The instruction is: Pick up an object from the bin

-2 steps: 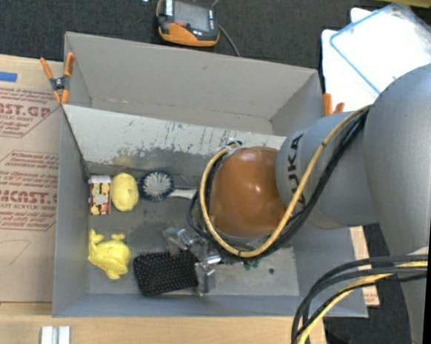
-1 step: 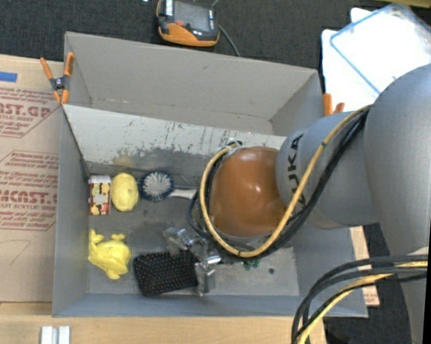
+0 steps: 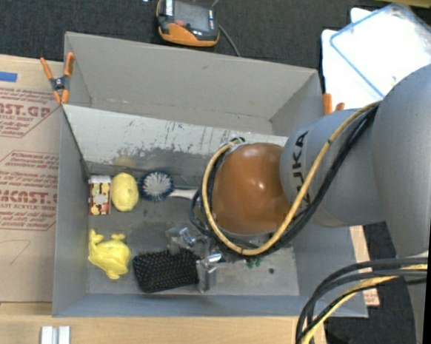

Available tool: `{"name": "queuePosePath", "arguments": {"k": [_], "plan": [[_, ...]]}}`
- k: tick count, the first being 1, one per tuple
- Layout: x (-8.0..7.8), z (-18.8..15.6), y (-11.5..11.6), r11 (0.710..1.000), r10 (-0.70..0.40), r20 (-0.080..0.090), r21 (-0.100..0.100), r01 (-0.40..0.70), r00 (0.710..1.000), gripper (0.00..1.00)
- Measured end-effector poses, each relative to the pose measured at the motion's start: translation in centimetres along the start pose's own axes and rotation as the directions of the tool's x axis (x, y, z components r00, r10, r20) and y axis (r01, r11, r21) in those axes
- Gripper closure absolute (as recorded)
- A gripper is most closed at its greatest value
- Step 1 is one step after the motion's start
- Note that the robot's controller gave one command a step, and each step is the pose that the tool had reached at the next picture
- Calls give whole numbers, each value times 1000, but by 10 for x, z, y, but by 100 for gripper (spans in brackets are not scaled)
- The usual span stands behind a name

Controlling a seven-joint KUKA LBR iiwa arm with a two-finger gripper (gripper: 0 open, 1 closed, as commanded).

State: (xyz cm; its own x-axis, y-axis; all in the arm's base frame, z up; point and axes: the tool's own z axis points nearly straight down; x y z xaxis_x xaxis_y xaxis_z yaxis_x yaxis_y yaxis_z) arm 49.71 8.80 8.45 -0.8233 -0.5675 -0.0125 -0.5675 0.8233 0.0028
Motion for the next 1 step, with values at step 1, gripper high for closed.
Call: {"name": "queuePosePath", "arguments": {"k": [1], "plan": [[1, -30, 1, 1000, 0, -6, -3, 0, 1000, 100]]}}
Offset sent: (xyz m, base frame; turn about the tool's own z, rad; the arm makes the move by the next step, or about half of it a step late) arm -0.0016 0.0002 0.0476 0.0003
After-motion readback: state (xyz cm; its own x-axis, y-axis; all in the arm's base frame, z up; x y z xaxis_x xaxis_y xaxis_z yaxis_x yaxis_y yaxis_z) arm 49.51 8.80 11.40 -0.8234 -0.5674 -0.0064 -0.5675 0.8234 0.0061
